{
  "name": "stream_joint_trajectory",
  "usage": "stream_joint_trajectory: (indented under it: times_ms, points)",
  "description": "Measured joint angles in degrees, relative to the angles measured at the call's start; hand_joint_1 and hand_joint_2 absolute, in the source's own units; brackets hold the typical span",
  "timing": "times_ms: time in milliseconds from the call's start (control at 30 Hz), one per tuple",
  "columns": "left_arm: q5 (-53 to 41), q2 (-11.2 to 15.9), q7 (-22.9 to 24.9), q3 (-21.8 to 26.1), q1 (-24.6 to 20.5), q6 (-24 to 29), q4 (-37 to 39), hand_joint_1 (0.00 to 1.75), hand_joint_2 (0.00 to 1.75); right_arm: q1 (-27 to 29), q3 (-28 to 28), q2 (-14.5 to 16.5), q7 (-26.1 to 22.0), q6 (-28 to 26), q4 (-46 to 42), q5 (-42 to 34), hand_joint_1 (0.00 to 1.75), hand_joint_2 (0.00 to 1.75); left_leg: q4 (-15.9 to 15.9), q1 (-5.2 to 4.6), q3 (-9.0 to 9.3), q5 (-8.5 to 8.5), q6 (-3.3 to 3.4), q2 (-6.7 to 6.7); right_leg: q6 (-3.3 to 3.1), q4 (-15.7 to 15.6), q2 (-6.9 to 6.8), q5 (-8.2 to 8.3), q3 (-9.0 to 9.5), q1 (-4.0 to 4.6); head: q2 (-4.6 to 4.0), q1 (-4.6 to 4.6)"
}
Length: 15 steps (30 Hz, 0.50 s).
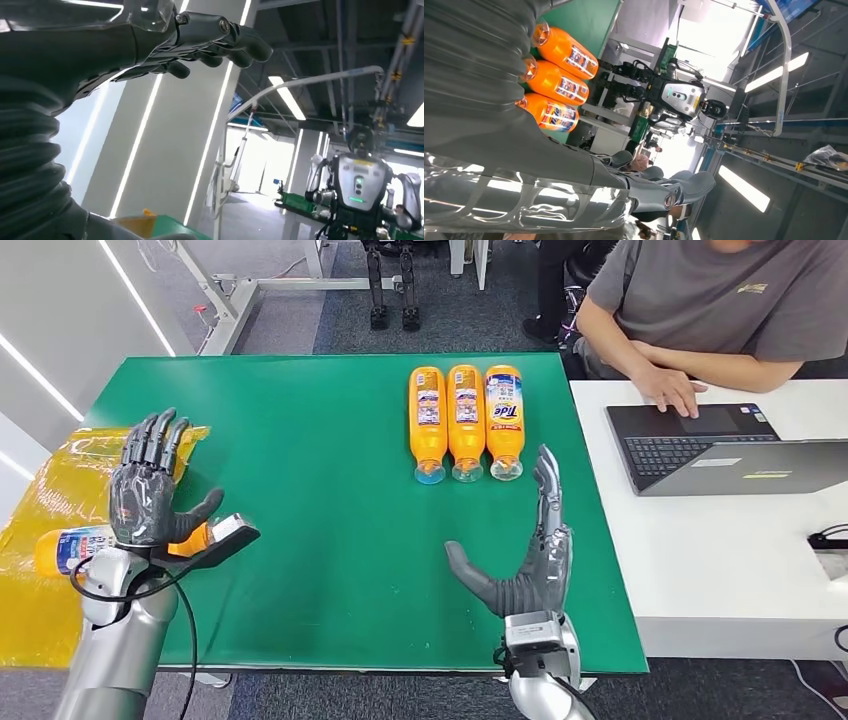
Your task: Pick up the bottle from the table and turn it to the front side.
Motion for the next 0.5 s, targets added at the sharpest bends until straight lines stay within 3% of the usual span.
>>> stream_joint_trajectory:
  times_ms: [133,300,500]
  points:
    - [13.93,-0.5,-0.09,-1.51,0.12,0.0,-3.18,0.0,1.75,-0.02,-0.12,0.09,0.45,0.53,-0.22,0.32,0.0,1.75,0.0,0.0,-0.01,0.0,0.0,-0.02,0.0,0.0,-0.01,0.0,0.0,0.0,0.0,-0.01]
    - [35.51,-1.02,-0.18,-7.28,0.11,0.05,-9.45,0.0,1.75,-0.36,-0.33,0.73,0.59,0.77,-0.2,0.24,0.0,1.75,0.01,-0.02,-0.02,0.0,0.0,-0.04,0.0,0.0,-0.04,0.0,0.01,0.0,0.0,-0.01]
    - [48.06,-2.46,-0.46,-13.3,0.22,-1.13,-15.63,0.0,1.75,-0.67,-0.34,1.27,0.61,1.82,-0.15,-0.31,0.0,1.75,0.02,-0.03,-0.03,0.0,0.01,-0.01,0.01,-0.01,-0.02,0.01,0.01,0.0,0.0,-0.01]
